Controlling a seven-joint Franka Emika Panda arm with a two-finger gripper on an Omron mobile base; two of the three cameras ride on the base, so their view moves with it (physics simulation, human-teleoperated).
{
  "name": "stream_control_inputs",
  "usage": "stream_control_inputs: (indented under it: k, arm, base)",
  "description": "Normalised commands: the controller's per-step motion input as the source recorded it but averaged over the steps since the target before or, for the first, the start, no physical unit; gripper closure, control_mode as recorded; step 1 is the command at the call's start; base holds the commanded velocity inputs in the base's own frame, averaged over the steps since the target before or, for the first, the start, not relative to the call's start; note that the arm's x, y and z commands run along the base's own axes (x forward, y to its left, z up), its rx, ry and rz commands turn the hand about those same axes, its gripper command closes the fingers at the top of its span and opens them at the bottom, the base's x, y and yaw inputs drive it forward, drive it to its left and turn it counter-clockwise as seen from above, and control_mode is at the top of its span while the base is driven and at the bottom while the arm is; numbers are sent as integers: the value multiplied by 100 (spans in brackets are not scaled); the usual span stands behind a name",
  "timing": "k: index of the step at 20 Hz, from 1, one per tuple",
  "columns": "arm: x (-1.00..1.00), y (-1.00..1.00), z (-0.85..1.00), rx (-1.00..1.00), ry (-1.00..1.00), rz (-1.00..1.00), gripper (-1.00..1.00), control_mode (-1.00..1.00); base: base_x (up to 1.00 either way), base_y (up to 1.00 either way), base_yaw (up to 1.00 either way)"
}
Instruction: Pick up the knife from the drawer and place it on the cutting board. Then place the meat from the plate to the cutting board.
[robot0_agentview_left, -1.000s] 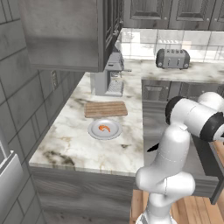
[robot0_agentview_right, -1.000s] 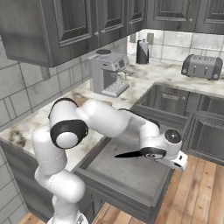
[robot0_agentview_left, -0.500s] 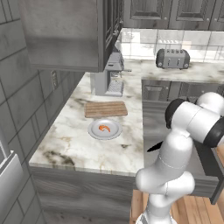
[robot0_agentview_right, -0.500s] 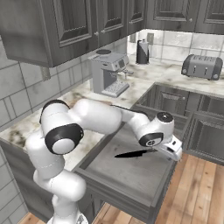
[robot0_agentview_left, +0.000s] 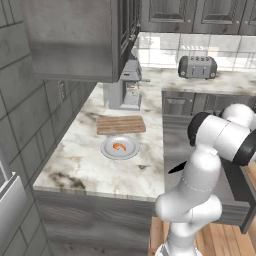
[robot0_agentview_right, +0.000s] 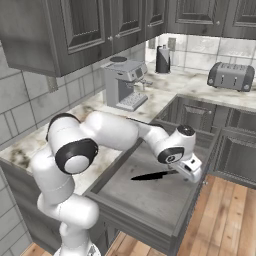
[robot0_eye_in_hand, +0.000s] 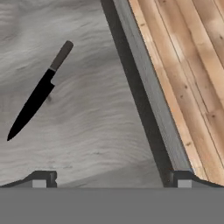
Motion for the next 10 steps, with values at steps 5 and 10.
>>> stream_control_inputs:
  k: [5,10]
  arm:
    - [13,12,-16,16,0,-7,-100,-100]
    - [39,20,-9,3,0,-6,-100,-100]
  base:
    - [0,0,0]
    - [0,0,0]
